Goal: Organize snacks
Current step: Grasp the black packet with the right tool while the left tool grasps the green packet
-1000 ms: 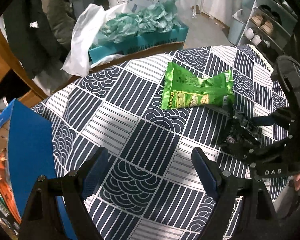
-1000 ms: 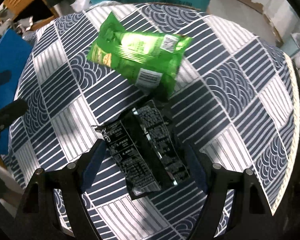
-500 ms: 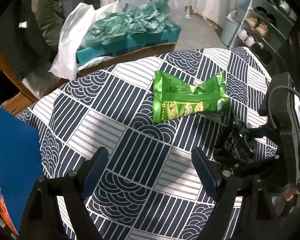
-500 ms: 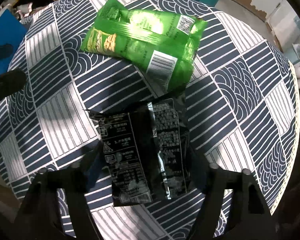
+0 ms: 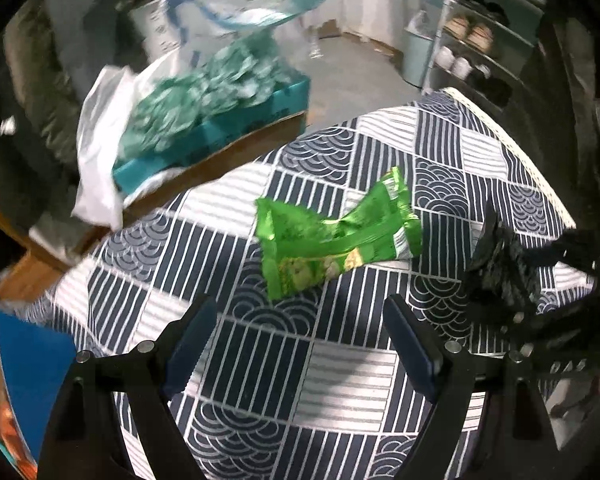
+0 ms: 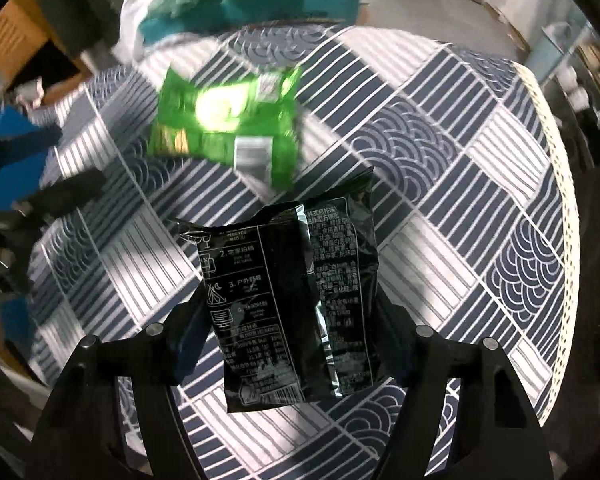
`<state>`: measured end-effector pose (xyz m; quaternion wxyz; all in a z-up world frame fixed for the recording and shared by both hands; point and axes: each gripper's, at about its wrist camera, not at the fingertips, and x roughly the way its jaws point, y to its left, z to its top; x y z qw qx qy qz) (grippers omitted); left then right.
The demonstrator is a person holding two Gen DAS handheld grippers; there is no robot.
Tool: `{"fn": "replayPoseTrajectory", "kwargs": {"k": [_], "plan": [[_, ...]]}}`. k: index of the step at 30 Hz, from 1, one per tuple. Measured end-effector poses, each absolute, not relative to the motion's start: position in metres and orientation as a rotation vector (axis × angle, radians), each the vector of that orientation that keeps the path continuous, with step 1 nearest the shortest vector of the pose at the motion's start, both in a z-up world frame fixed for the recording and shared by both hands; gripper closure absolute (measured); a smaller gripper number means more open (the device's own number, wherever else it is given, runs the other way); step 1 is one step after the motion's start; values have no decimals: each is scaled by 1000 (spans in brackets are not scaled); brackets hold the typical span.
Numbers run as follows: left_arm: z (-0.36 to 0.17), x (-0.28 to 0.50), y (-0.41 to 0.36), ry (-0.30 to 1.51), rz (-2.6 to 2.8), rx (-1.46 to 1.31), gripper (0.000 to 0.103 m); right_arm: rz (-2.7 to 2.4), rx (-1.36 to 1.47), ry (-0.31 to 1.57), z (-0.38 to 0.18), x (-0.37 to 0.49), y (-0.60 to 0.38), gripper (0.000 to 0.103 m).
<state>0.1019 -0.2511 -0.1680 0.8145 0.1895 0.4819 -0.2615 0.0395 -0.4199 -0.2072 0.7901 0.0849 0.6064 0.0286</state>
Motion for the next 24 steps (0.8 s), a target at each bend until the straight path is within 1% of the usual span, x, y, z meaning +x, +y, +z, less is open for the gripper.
{"fn": "replayPoseTrajectory", "kwargs": {"k": [11, 19, 20, 24], "plan": [[-181, 111, -295, 994, -702, 557, 17, -49, 375, 1267, -185, 40, -456, 31], [-202, 116, -323, 992, -771, 716, 17, -62, 409, 1255, -183, 41, -457, 31], [-206, 117, -325, 989, -767, 734, 15, -65, 412, 1254, -184, 43, -456, 31], [-212, 123, -328, 983, -758, 731, 14, -76, 425, 1252, -188, 48, -457, 31]]}}
